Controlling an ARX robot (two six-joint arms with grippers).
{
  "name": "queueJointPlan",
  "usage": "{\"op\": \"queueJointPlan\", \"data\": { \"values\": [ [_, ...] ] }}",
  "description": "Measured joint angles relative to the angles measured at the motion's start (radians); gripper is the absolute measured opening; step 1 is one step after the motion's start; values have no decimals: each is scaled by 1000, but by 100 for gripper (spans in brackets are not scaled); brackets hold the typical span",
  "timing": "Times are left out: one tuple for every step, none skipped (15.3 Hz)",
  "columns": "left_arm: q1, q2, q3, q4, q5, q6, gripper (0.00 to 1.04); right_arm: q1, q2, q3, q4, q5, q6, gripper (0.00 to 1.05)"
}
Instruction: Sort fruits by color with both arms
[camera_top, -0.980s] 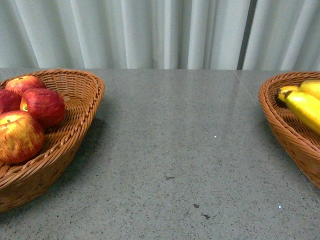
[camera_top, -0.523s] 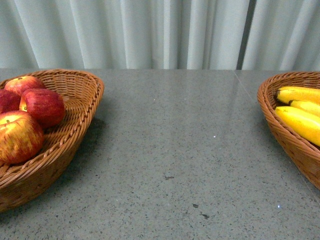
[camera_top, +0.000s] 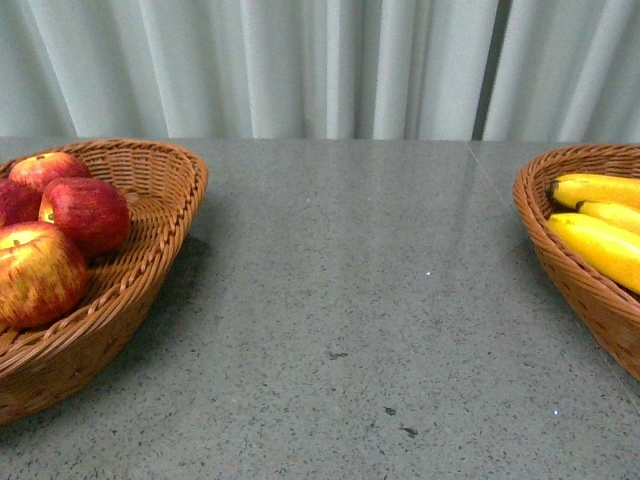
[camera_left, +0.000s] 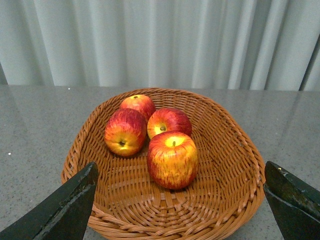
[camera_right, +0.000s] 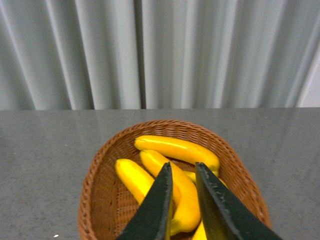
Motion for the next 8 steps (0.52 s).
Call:
{"op": "queueJointPlan", "data": {
  "values": [
    [0,0,0,-1,-1,0,98,46,-21,-21,11,16,0,8],
    [0,0,0,0,2,0,98,59,-29,-36,17,10,-2,1],
    [0,0,0,0,1,0,98,54,-43,-67,18,29,1,2],
    [0,0,0,0,1,0,98,49,-57,-94,17,32,2,2],
    [0,0,0,0,2,0,98,50,-71,-109,20,32,3,2],
    [0,0,0,0,2,0,98,50,-85,-120,29,31,3,2],
    [0,0,0,0,2,0,98,50,-111,-127,2,31,3,2],
    [0,0,0,0,2,0,98,50,-182,-145,-68,31,3,2]
  ]
}}
